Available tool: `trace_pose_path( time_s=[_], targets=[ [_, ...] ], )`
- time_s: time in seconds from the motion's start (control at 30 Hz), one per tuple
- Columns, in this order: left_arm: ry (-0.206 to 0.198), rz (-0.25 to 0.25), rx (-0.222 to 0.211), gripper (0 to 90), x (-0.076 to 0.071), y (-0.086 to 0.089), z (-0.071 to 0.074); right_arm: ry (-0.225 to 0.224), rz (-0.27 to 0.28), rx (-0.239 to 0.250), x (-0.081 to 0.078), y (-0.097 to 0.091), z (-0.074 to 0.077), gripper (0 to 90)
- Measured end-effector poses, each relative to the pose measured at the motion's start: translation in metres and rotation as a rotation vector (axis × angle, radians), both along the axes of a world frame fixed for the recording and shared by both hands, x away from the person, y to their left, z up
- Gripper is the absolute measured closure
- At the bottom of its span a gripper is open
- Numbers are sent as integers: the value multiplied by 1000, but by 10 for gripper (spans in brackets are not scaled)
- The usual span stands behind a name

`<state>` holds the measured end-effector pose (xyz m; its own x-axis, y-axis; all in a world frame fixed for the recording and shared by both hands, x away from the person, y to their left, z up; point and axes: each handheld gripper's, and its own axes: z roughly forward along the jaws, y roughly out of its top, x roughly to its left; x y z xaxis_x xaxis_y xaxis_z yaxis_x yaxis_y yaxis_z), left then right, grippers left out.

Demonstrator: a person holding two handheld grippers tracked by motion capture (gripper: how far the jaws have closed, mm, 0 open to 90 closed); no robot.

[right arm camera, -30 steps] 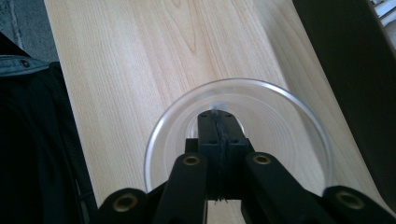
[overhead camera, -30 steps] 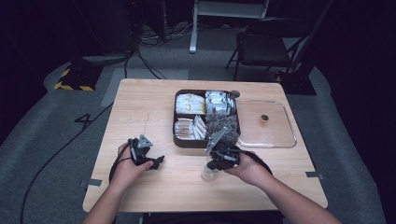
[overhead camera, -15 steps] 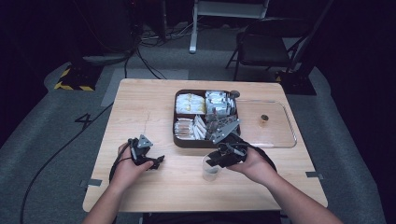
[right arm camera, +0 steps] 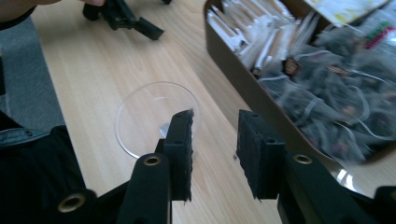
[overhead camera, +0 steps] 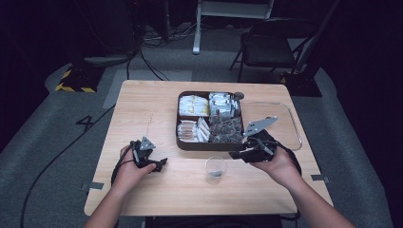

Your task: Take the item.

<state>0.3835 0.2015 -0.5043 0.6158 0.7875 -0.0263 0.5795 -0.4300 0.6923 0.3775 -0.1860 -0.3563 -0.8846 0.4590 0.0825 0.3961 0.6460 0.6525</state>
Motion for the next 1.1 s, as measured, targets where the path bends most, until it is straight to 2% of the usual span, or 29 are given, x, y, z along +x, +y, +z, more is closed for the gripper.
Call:
trace_pose_path(
  time_s=[0.03,0.2,0.27,0.3,0.33,0.43,0.57,0.67,0.83,0.93,1.07,1.1],
  targets=[
    [0,0,1,138,0,0,0,0,0,0,0,0,0,657],
    [0,-4,9,140,-1,1,0,-26,-77,17,-2,-28,1,644],
    [-2,-2,8,141,-1,2,0,-31,-92,19,-2,-33,1,639],
    [0,-1,6,142,-1,2,0,-42,-119,27,-3,-42,0,634],
    [0,2,-1,142,-2,3,0,-42,-119,27,-3,-42,0,634],
    [2,0,-4,143,-1,5,1,-54,-165,47,-4,-58,-1,623],
    [-6,3,10,143,-1,5,0,-72,-214,44,-5,-76,-5,618],
    [-7,4,11,143,-2,5,0,-72,-260,48,-7,-94,-11,616],
    [-4,10,7,143,-2,5,0,-75,-305,56,-10,-111,-18,613],
    [-6,8,14,143,-2,5,0,-72,-348,57,-12,-127,-28,613],
    [-3,5,11,143,-2,6,0,-75,-381,52,-12,-138,-37,612],
    [-5,5,9,143,-2,6,0,-81,-404,49,-13,-144,-43,605]
  ],
)
